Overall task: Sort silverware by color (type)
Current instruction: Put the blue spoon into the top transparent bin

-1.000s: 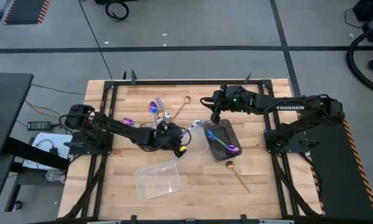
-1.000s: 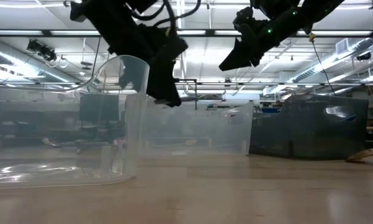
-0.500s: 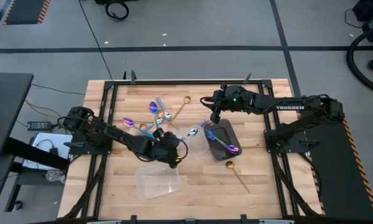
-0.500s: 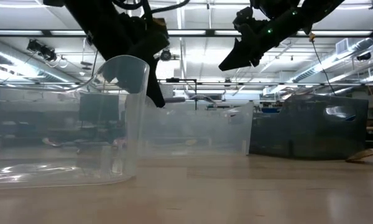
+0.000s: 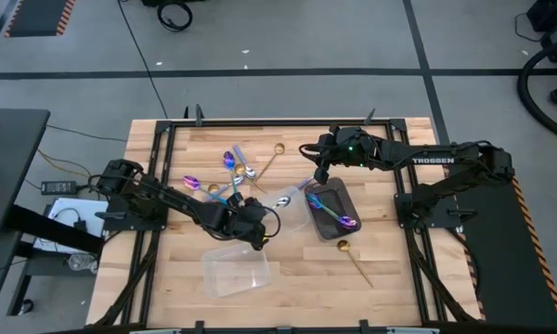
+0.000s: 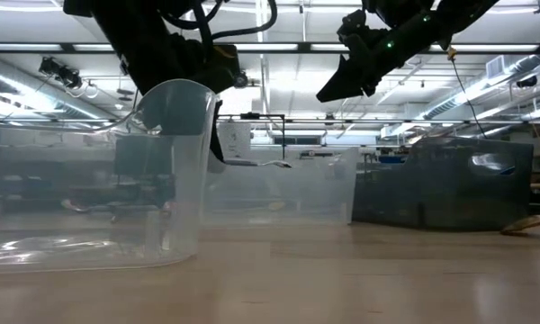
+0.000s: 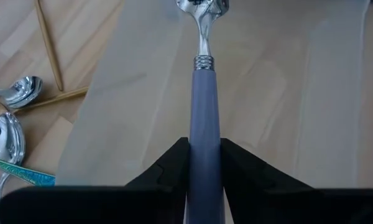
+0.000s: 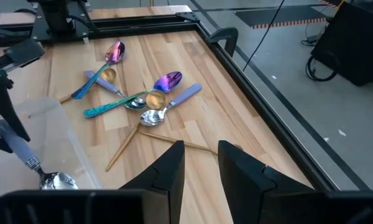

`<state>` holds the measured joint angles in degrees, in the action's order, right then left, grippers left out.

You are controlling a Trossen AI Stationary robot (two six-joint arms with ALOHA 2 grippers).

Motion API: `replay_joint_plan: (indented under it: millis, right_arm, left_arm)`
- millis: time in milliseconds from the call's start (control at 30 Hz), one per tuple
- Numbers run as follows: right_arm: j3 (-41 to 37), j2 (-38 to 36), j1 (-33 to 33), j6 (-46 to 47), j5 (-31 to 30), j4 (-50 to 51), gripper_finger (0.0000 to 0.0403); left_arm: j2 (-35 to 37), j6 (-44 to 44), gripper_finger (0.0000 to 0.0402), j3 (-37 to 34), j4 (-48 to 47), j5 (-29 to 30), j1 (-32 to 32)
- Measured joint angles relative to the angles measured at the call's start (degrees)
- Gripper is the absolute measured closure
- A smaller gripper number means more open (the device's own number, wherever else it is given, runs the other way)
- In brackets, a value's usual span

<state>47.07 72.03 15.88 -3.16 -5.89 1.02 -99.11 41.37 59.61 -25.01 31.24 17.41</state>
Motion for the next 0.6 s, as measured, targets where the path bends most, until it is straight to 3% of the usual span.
replay_joint_plan:
  millis: [400,600]
  right_arm:
    - [0.0,0.0,0.0,0.17,1.07,0.0,0.0296]
    - [0.0,0.0,0.0,0.37,1.08,0.03,0.0296]
  left_arm:
    - [0.2,-0.05,0.0228,0.0,-0.15,-0.09,0.0]
    - [2.67,-2.5,0.0222,0.0,-0.98,2.75,0.0]
